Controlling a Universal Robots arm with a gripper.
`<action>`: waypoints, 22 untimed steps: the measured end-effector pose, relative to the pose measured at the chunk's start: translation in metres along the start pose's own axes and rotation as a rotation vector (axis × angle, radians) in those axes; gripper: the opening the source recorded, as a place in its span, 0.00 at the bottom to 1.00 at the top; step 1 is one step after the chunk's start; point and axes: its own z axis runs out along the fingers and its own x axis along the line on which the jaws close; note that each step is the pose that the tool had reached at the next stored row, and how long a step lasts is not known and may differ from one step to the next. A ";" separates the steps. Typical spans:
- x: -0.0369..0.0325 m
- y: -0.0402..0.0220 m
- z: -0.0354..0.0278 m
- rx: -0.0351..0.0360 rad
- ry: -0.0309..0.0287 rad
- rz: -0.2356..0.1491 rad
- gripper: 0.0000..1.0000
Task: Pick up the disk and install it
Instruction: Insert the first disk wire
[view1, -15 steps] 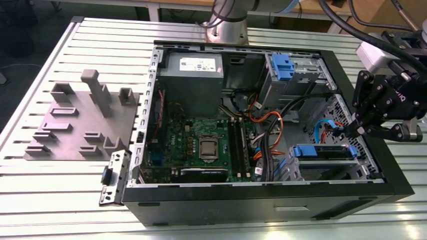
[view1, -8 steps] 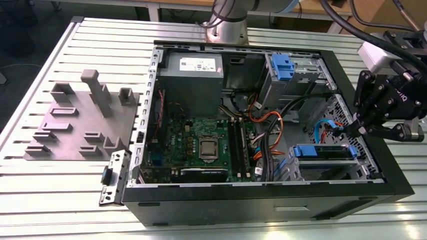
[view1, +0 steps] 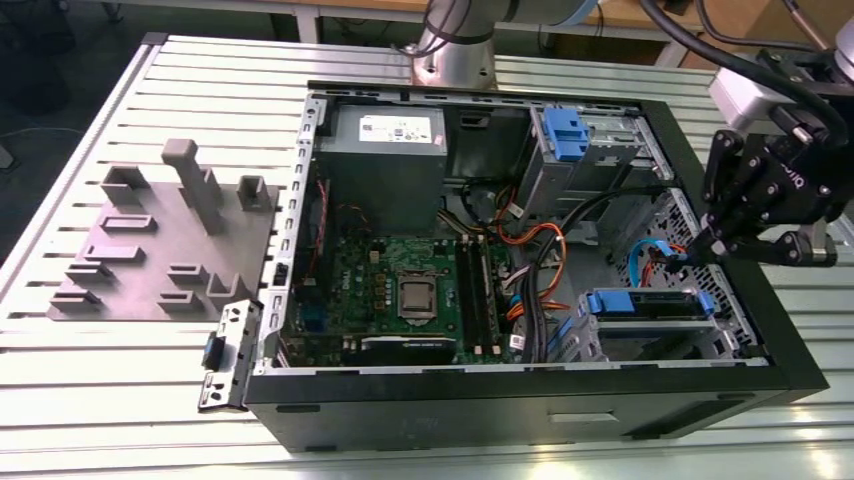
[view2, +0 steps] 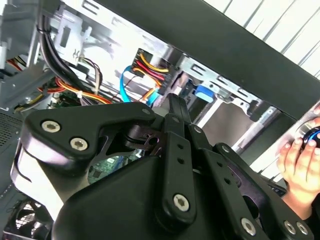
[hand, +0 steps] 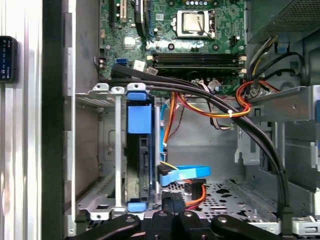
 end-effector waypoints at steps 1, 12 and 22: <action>-0.0009 -0.0002 -0.0001 -0.0013 0.0002 0.000 0.11; -0.0056 -0.0056 0.0004 -0.0206 0.0006 0.000 0.11; -0.0062 -0.0079 0.0008 -0.0302 0.0030 0.001 0.24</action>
